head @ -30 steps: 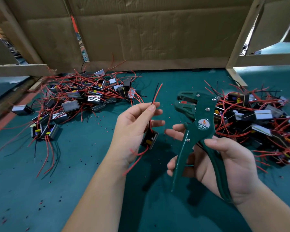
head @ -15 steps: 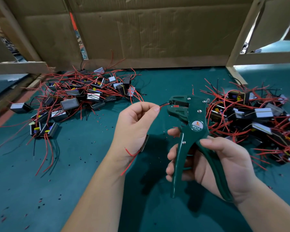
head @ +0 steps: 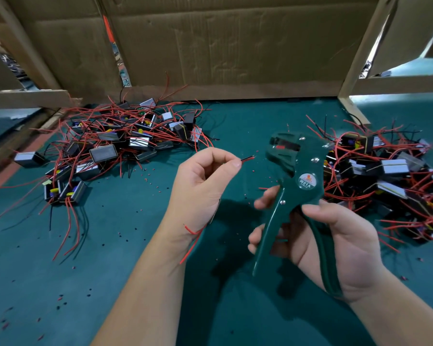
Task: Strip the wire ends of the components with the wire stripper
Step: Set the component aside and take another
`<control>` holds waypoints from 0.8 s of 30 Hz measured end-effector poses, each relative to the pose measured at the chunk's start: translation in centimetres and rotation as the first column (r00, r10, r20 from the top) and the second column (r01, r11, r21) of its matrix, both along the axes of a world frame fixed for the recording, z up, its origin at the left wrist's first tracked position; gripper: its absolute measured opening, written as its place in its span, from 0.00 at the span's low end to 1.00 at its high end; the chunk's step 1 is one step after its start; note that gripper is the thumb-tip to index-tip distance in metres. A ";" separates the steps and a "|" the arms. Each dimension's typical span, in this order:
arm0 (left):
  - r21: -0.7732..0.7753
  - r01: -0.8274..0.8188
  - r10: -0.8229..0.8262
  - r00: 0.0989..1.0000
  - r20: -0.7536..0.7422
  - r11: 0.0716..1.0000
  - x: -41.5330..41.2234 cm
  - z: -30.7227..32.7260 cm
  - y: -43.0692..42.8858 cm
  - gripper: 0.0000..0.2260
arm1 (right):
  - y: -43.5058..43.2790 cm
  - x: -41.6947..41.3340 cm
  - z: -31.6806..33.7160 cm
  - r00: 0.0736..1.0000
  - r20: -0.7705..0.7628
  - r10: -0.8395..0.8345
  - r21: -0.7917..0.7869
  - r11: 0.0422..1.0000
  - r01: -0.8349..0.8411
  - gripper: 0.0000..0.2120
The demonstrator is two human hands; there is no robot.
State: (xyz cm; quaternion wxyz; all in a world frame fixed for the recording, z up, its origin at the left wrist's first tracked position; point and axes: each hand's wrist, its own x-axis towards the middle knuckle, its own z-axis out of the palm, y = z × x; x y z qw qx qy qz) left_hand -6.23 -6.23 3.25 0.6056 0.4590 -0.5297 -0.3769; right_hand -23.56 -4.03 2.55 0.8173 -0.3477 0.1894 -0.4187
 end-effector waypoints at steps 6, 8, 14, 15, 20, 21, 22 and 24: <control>0.030 0.071 -0.072 0.997 0.038 0.997 -0.4 -0.2 0.1 0.05 | 0.1 -0.1 0.2 0.996 -0.008 -0.093 -0.090 0.992 0.092 0.39; 0.039 0.097 -0.100 0.992 0.076 0.994 -0.4 -0.3 0.2 0.06 | 0.2 0.0 0.1 0.995 -0.025 -0.094 -0.096 0.991 0.091 0.38; 0.046 0.110 -0.114 0.990 0.086 0.993 -0.6 -0.2 0.3 0.03 | 0.2 0.0 -0.1 0.991 -0.037 -0.132 -0.109 0.986 0.127 0.36; 0.044 0.112 -0.115 0.990 0.076 0.993 -0.6 -0.2 0.3 0.03 | 0.2 -0.1 -0.2 0.990 -0.041 -0.133 -0.114 0.985 0.128 0.36; 0.047 0.087 -0.086 0.996 -0.022 0.995 -0.8 0.0 0.4 0.05 | 0.3 -0.3 -0.3 0.989 -0.048 -0.139 -0.154 0.980 0.130 0.34; 0.052 0.077 -0.074 0.996 -0.048 0.996 -0.8 0.1 0.4 0.04 | 0.4 -0.4 -0.4 0.990 -0.052 -0.135 -0.166 0.978 0.125 0.33; 0.051 0.073 -0.069 0.996 -0.062 0.996 -0.8 0.1 0.4 0.04 | 0.6 -0.5 -0.6 0.991 -0.056 -0.119 -0.182 0.977 0.107 0.31; 0.026 0.083 -0.080 0.993 -0.082 0.996 -0.8 0.1 0.4 0.04 | 0.2 -0.5 -0.4 0.998 -0.044 -0.045 -0.194 0.980 0.036 0.28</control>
